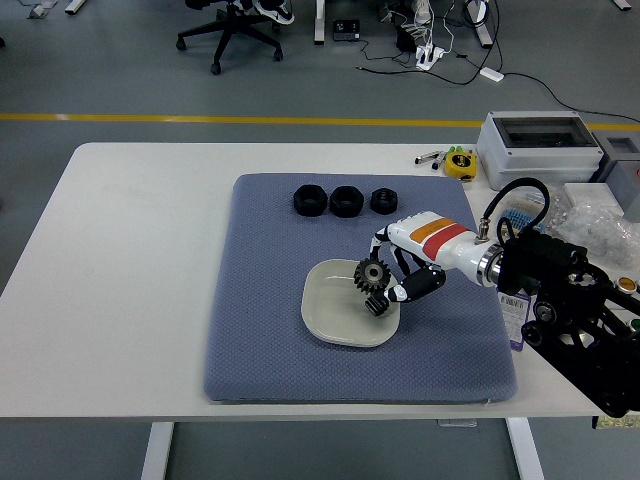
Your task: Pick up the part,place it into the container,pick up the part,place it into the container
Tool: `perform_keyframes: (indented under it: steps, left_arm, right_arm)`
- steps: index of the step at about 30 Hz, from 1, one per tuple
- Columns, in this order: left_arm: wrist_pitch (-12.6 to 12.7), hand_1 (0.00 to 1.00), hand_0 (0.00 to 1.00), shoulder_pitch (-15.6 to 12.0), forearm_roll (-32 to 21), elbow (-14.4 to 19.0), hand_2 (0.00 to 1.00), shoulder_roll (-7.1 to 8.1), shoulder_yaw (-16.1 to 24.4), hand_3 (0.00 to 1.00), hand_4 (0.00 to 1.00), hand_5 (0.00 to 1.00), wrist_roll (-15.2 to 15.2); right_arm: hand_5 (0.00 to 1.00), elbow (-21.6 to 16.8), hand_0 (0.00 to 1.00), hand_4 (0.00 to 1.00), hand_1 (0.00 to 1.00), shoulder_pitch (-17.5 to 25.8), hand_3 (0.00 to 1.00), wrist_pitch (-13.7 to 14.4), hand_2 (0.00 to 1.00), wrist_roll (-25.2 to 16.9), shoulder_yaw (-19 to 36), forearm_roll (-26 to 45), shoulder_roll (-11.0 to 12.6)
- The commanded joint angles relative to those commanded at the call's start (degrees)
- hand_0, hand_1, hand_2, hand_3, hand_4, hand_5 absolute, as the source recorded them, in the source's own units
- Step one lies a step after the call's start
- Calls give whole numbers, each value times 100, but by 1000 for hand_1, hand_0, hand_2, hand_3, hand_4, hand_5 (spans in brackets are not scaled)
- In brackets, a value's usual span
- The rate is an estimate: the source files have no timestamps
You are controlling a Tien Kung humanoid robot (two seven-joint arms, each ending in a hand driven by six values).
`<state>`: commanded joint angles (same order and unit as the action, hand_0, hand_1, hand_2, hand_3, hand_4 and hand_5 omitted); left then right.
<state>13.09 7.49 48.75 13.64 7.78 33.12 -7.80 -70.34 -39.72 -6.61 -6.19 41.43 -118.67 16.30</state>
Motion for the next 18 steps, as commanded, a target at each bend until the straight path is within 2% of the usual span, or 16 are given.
perform_keyframes:
  steps: [11, 12, 17, 18]
  left_arm:
    - [-27, 649, 679, -19, 206, 2, 642, 27, 131, 553, 620, 582, -59]
    - [-32, 649, 682, -14, 245, 2, 643, 27, 156, 553, 619, 579, -69]
    - [-49, 649, 682, 24, 369, 3, 643, 32, 243, 553, 619, 579, -102]
    - [-52, 649, 682, 29, 378, 4, 642, 33, 247, 553, 619, 579, -104]
  right_arm:
    - [112, -146, 29, 480, 113, -147, 352, 371, 232, 389, -467, -230, -336]
    - [515, -164, 46, 998, 118, -149, 748, 379, 257, 397, -487, -276, -341]
    - [515, -153, 46, 998, 118, -143, 748, 265, 257, 358, -539, -578, -304]
    - [554, -144, 90, 998, 145, -140, 894, 243, 300, 347, -536, -602, -298]
